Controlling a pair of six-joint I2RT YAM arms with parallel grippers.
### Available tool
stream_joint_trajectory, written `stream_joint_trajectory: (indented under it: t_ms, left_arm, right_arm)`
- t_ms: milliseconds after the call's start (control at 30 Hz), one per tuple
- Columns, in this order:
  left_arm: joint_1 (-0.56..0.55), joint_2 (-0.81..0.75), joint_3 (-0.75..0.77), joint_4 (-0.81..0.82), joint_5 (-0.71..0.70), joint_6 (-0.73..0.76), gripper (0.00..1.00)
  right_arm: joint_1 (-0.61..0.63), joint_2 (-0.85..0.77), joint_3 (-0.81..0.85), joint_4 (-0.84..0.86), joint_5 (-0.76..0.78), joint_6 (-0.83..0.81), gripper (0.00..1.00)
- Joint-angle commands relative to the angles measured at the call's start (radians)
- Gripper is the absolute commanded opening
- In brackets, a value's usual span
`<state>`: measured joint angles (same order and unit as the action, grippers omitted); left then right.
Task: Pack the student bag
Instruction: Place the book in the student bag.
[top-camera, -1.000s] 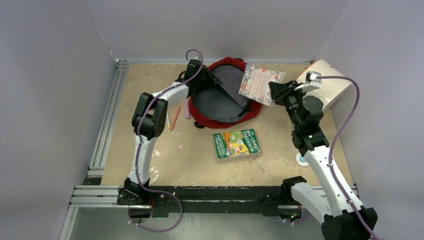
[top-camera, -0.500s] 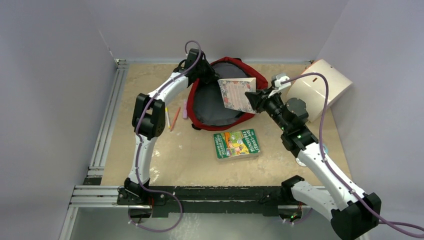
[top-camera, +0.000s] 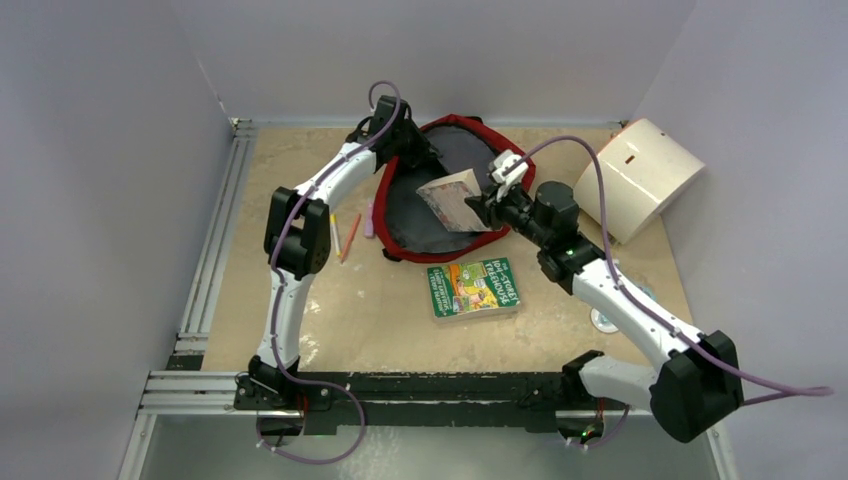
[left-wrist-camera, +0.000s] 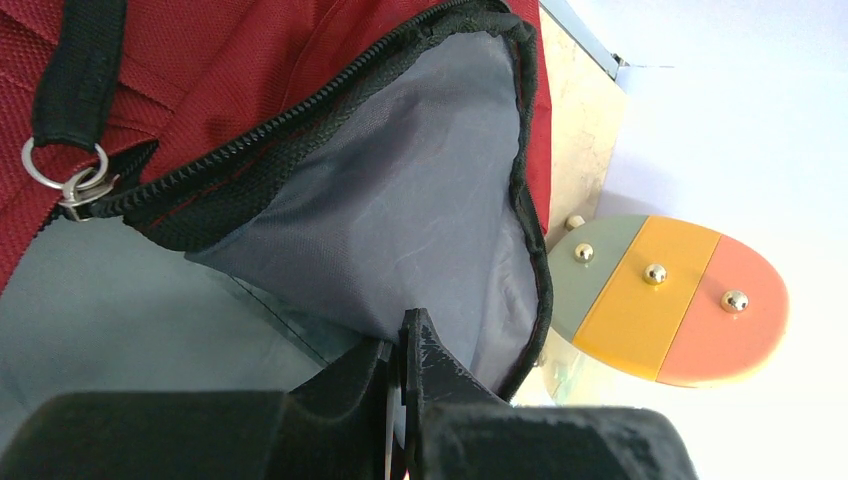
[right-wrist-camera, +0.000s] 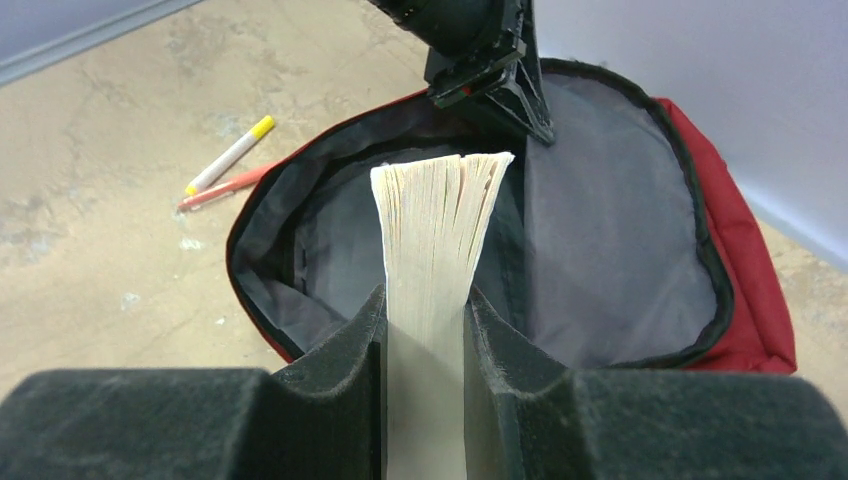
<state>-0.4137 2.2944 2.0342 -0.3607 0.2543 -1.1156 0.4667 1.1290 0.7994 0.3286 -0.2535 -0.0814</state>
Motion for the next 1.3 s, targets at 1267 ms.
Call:
stream_joint_trajectory:
  t_ms: [1267]
  left_arm:
    - [0.004, -0.029, 0.085, 0.01, 0.069, -0.017, 0.0]
  right_arm:
    - [0.225, 0.449, 0.454, 0.082, 0.634, -0.626, 0.0]
